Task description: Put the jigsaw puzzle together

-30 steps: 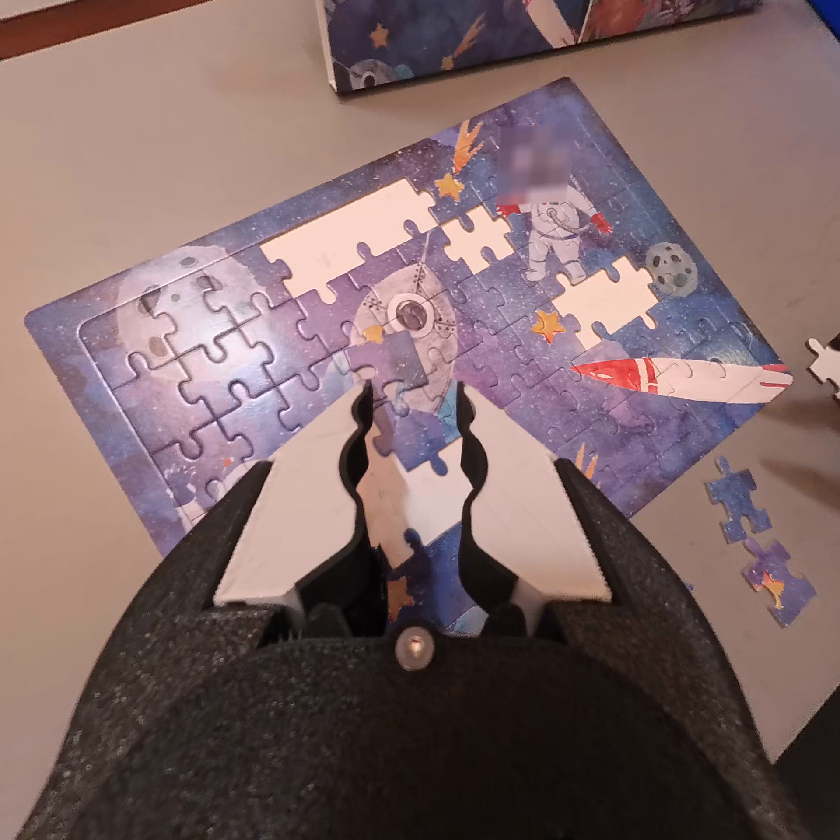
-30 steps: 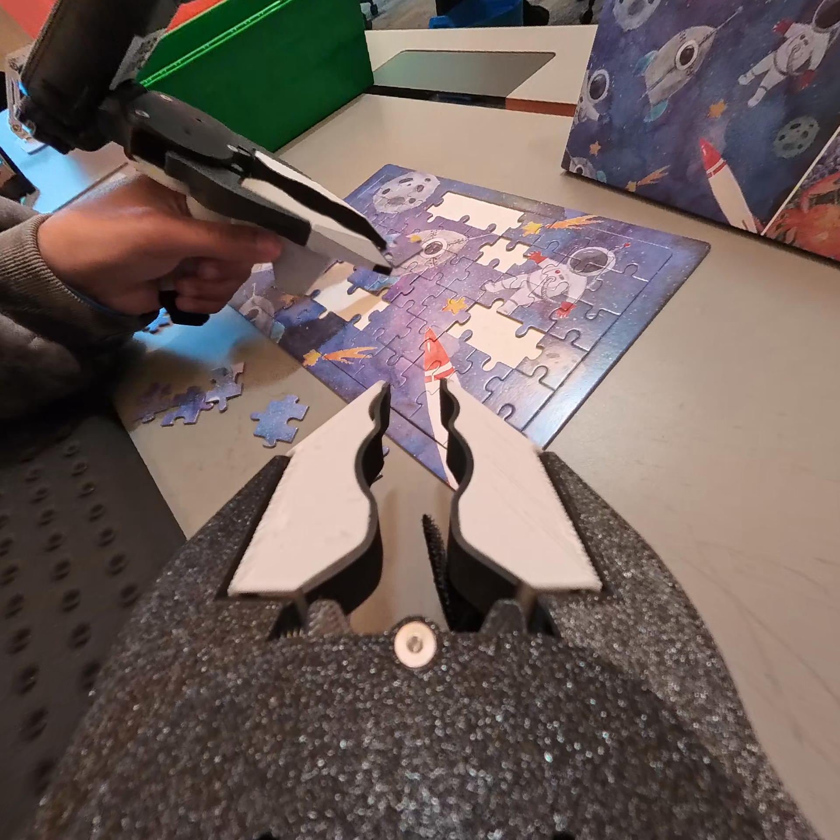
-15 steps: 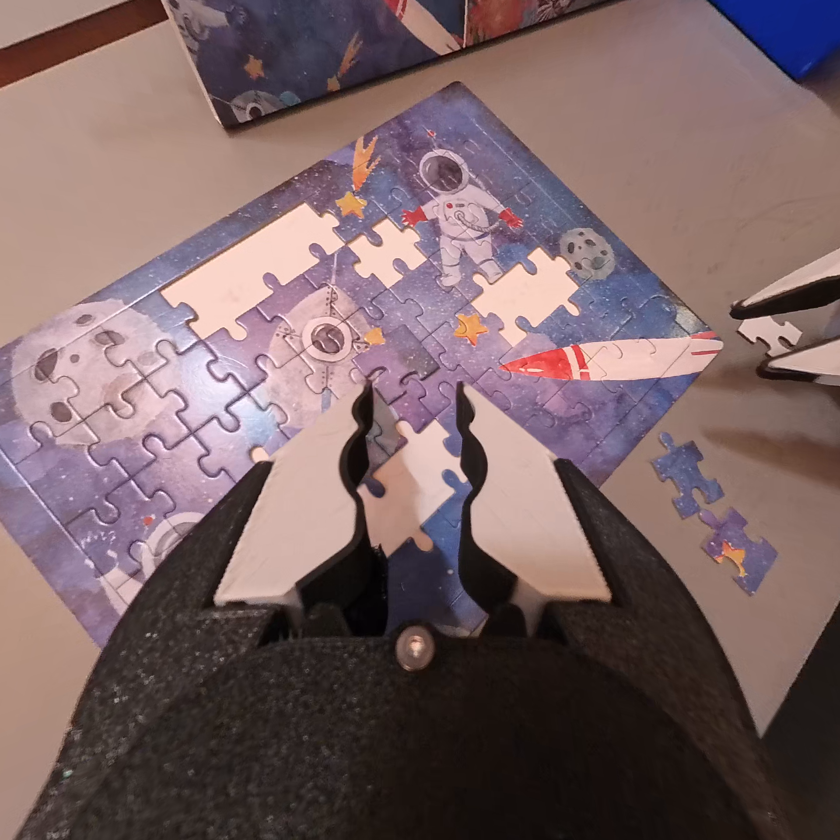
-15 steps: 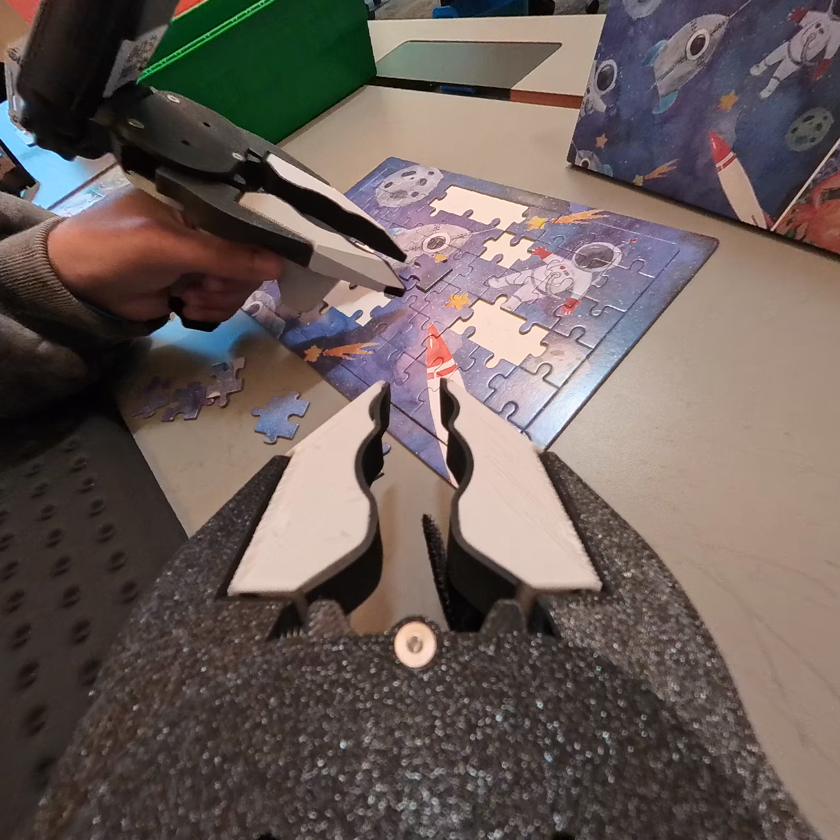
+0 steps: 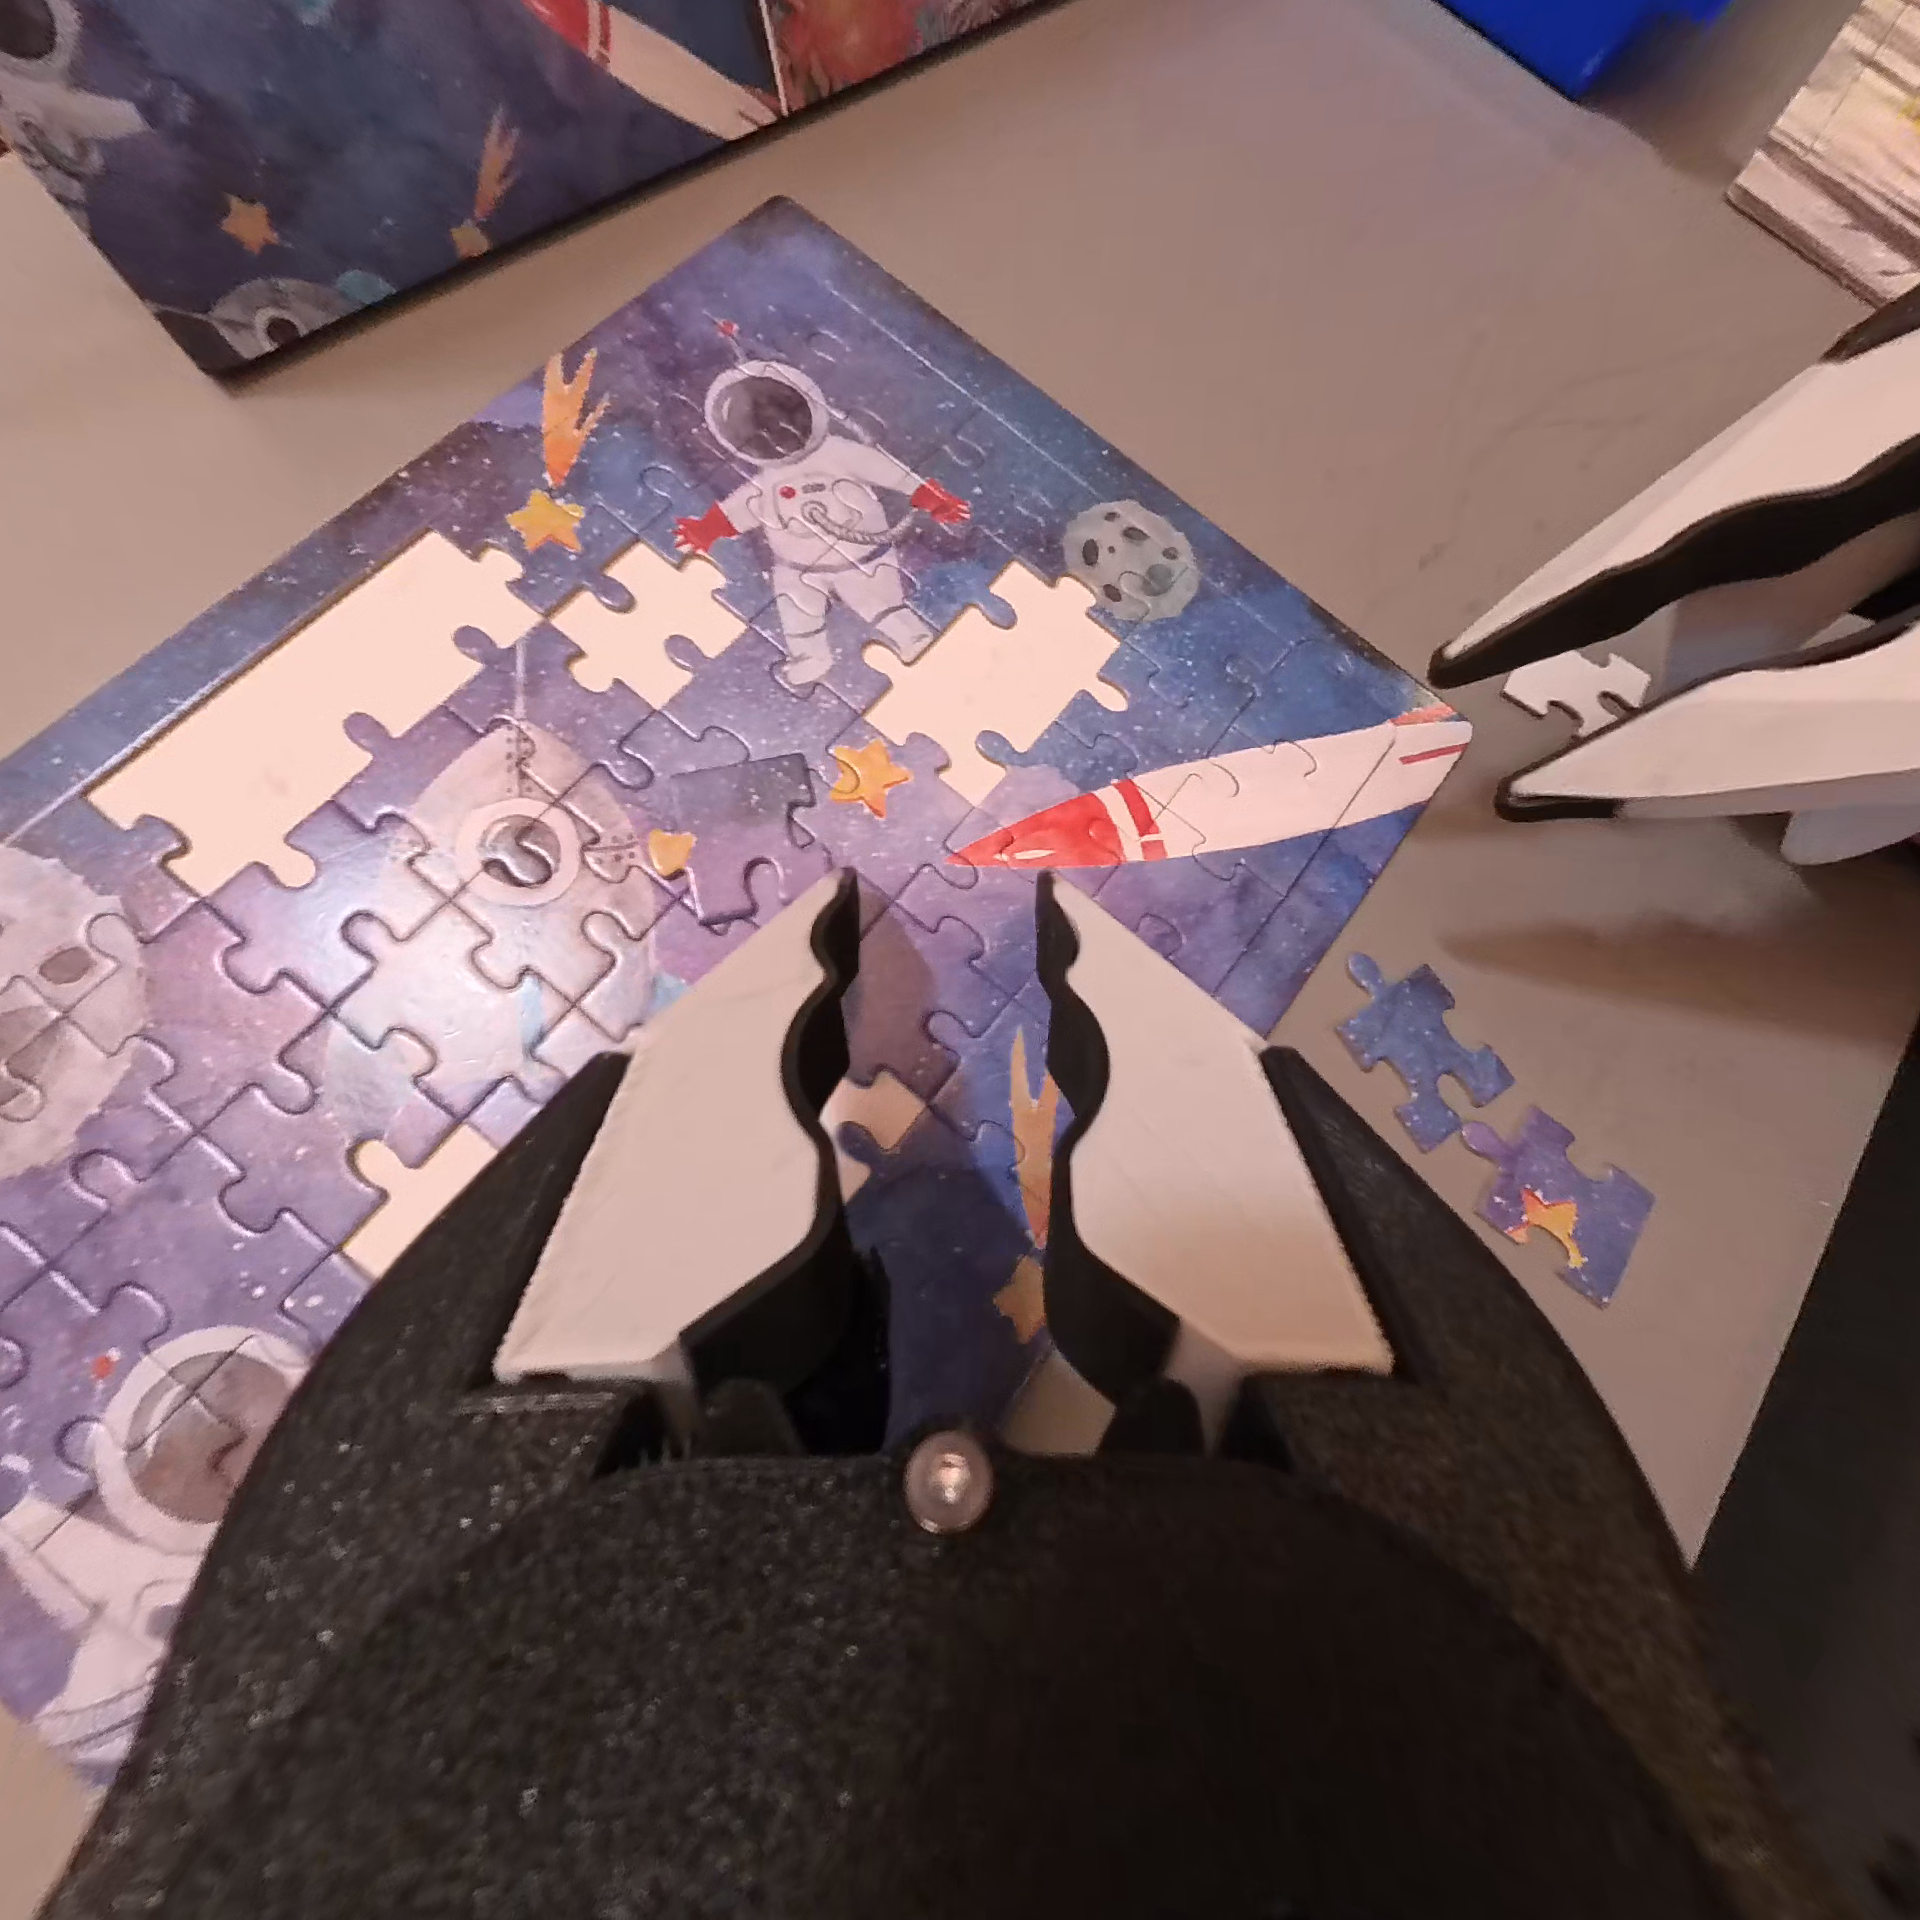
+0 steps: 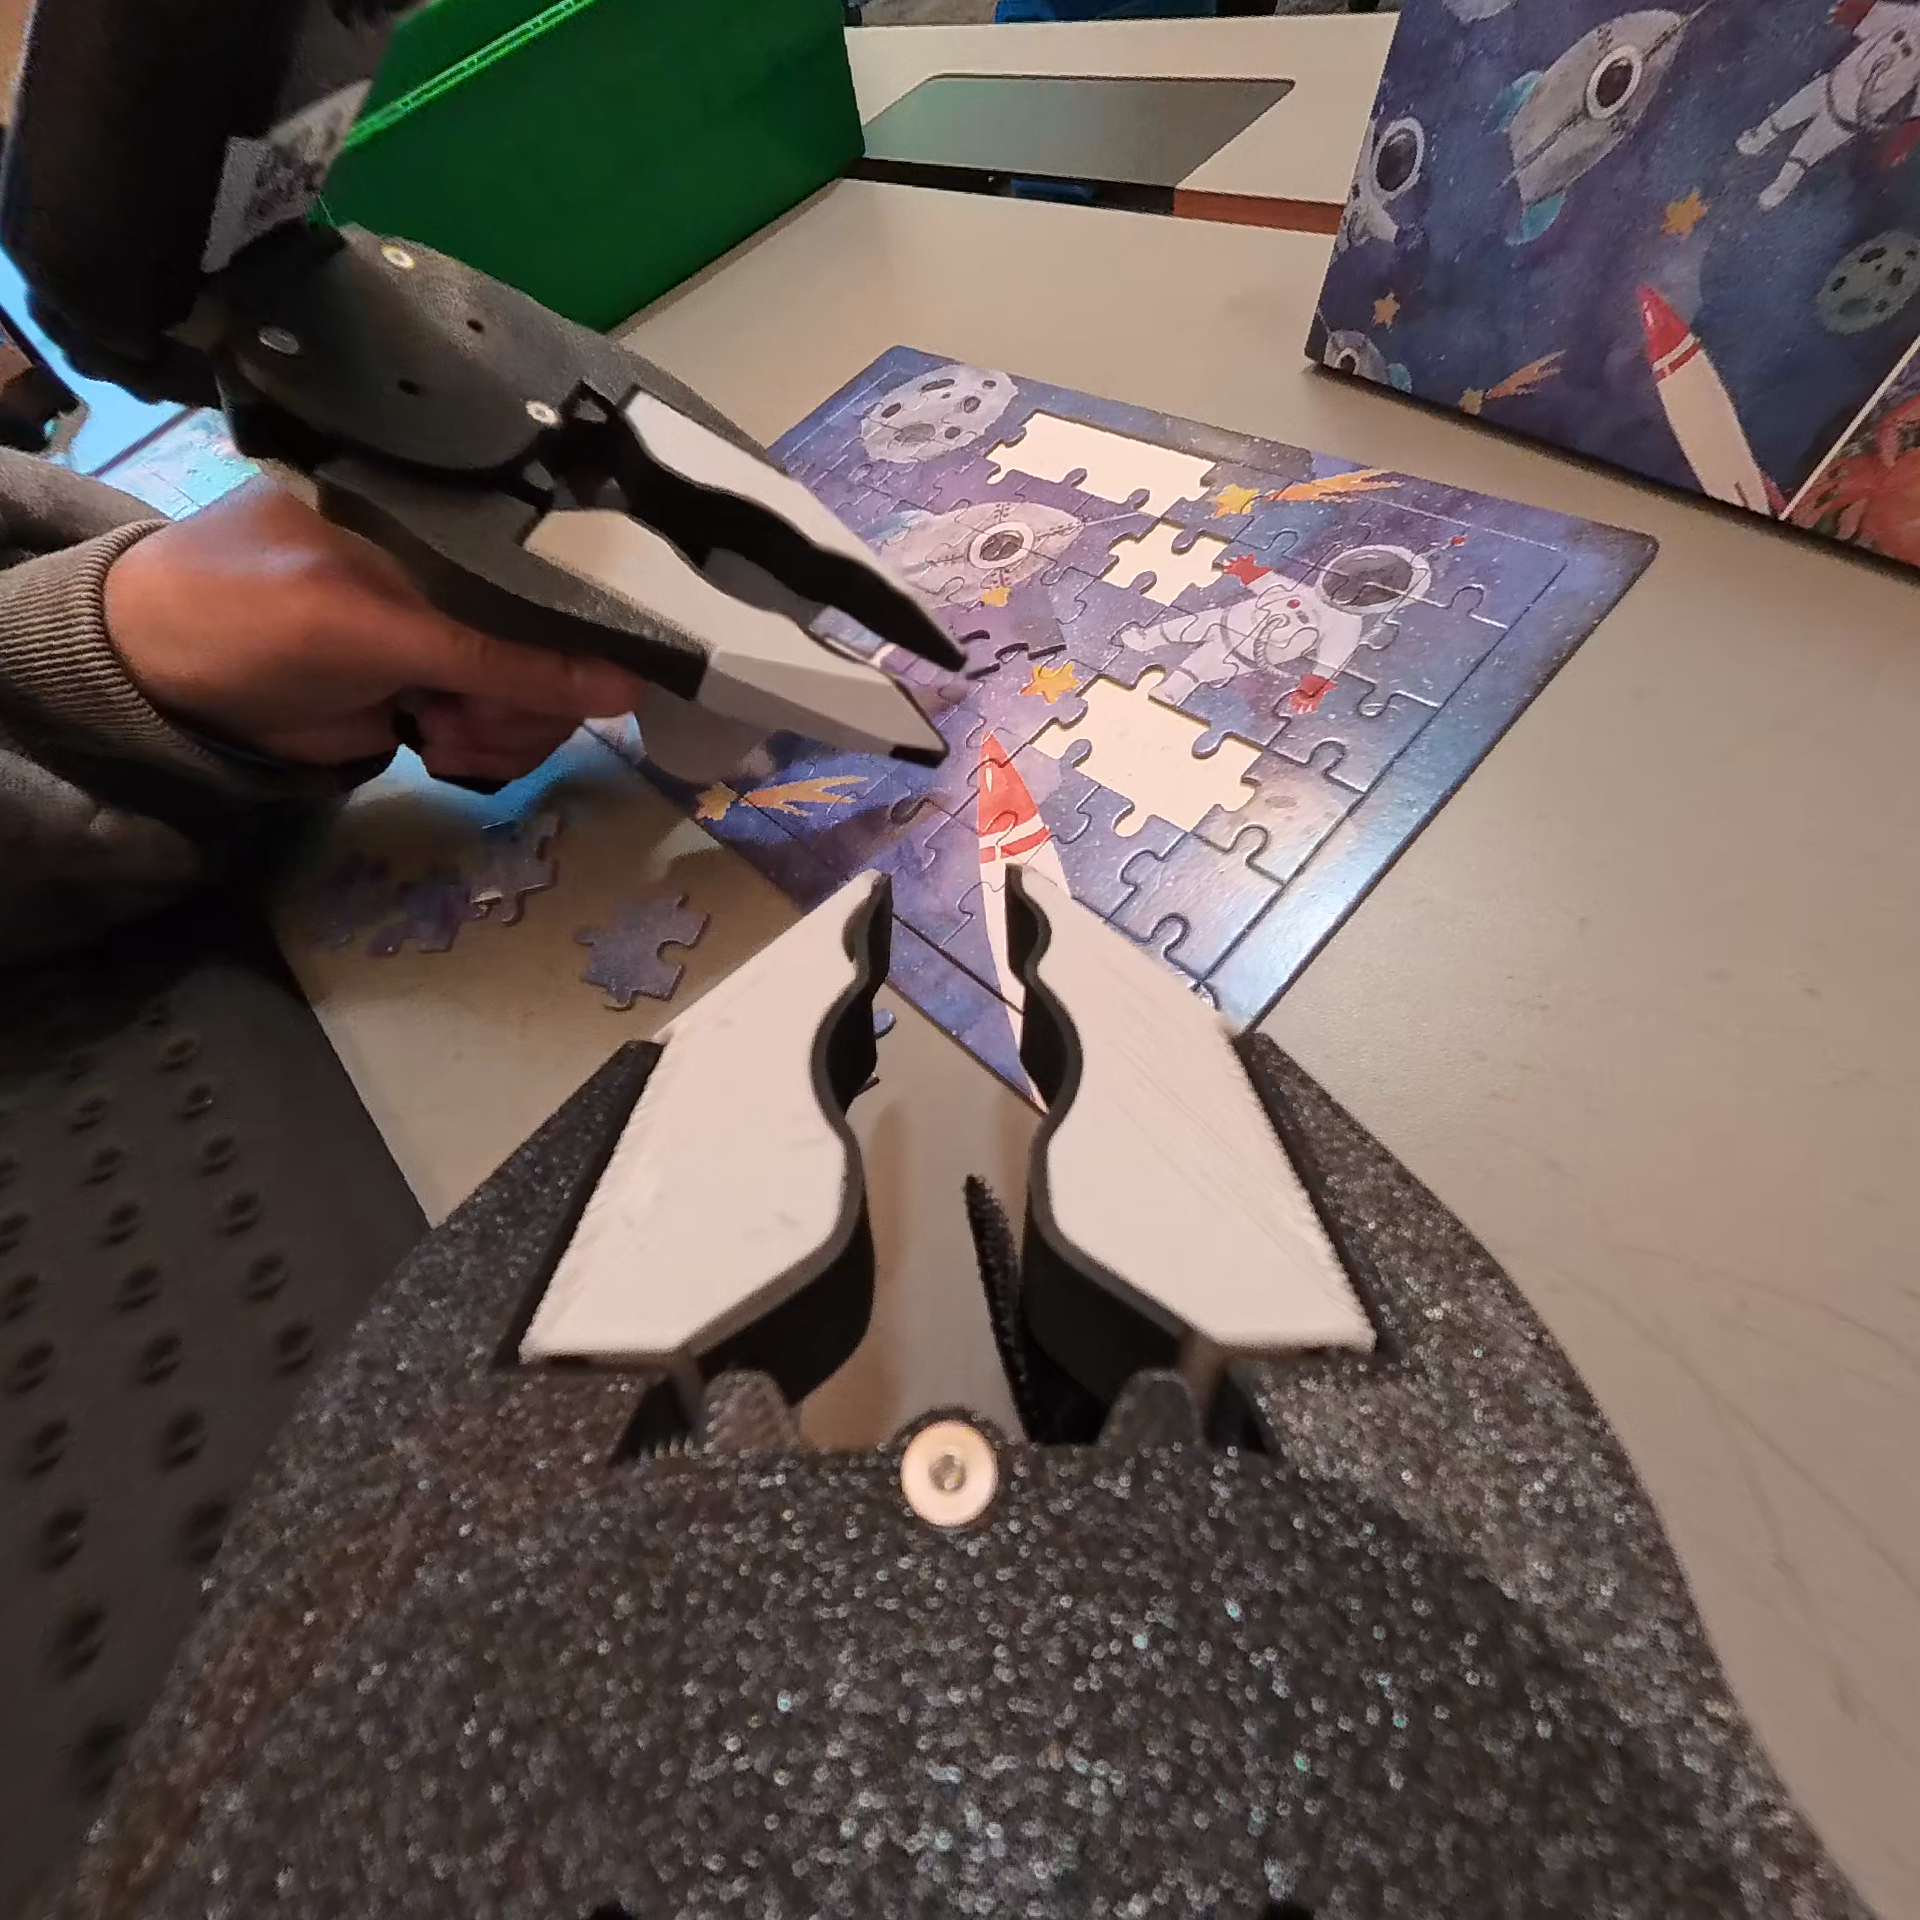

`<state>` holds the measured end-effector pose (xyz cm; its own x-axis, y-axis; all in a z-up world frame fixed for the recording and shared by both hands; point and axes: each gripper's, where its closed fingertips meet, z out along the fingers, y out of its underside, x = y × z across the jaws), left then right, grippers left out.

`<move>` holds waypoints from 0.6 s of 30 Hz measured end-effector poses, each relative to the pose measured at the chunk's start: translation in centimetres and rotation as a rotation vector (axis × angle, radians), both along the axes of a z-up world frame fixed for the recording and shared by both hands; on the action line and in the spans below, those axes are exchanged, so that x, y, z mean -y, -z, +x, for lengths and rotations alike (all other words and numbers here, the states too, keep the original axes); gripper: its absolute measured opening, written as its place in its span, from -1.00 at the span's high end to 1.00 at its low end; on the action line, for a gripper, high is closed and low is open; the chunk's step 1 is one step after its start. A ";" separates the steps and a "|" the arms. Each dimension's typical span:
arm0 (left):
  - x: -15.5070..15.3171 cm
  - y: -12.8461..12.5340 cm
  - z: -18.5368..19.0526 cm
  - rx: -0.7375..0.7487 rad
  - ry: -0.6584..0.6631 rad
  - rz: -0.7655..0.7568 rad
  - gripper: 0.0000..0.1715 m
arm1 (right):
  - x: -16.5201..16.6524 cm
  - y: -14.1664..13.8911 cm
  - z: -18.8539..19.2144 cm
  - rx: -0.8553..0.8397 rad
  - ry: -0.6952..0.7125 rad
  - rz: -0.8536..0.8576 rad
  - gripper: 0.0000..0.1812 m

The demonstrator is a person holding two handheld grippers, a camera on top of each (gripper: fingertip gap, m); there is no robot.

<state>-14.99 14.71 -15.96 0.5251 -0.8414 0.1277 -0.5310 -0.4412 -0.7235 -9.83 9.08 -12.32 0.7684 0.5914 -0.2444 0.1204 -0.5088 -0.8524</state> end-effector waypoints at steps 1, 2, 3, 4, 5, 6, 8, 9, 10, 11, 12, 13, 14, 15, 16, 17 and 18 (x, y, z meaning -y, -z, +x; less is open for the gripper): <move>-0.3 -0.2 -0.2 0.002 -0.015 0.011 0.61 | 0.0 0.0 0.0 0.001 0.000 -0.001 0.76; -0.7 -0.4 -0.5 0.002 -0.034 0.023 0.61 | 0.0 0.0 0.0 0.002 0.000 0.000 0.77; -1.3 -0.5 -0.9 -0.001 -0.061 0.039 0.61 | 0.0 0.0 0.0 0.002 0.000 0.002 0.77; -1.8 -0.6 -1.3 -0.004 -0.091 0.054 0.61 | 0.0 0.0 0.0 0.002 0.000 0.002 0.77; -2.2 -0.7 -1.6 -0.004 -0.112 0.064 0.60 | 0.0 0.0 0.0 0.003 -0.001 0.000 0.76; -2.6 -0.7 -1.9 -0.006 -0.129 0.068 0.60 | 0.0 0.0 -0.1 0.003 -0.002 -0.001 0.76; -3.0 -0.3 -2.2 -0.014 -0.152 0.062 0.59 | 0.0 0.0 -0.1 0.006 -0.003 0.001 0.76; -3.0 -0.1 -2.1 -0.017 -0.152 0.054 0.59 | 0.0 0.0 -0.1 0.007 -0.003 0.002 0.76; -2.9 0.1 -2.1 -0.023 -0.146 0.046 0.59 | 0.0 0.1 -0.1 0.007 -0.004 0.001 0.76; -2.8 0.3 -2.0 -0.029 -0.142 0.041 0.59 | 0.1 0.1 -0.1 0.008 -0.004 0.001 0.76; -2.6 0.4 -1.9 -0.030 -0.136 0.041 0.60 | 0.1 0.1 -0.1 0.008 -0.004 0.002 0.76; -2.5 0.4 -1.8 -0.030 -0.126 0.040 0.60 | 0.1 0.0 -0.1 0.008 -0.004 0.003 0.76; -2.2 0.4 -1.6 -0.032 -0.114 0.036 0.60 | 0.1 0.1 -0.1 0.008 -0.004 0.003 0.76; -2.0 0.5 -1.4 -0.033 -0.103 0.033 0.60 | 0.1 0.1 -0.1 0.008 -0.004 0.003 0.77; -1.9 0.5 -1.3 -0.032 -0.095 0.034 0.60 | 0.1 0.1 -0.1 0.008 -0.005 0.002 0.76; -1.7 0.5 -1.2 -0.034 -0.088 0.033 0.61 | 0.1 0.1 -0.1 0.009 -0.005 0.002 0.76; -1.5 0.5 -1.1 -0.032 -0.079 0.028 0.64 | 0.1 0.1 -0.1 0.011 -0.006 0.003 0.76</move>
<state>-16.07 16.25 -16.42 0.5938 -0.7999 0.0870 -0.5181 -0.4628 -0.7193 -9.96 9.01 -12.39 0.7677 0.5964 -0.2345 0.1323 -0.5055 -0.8526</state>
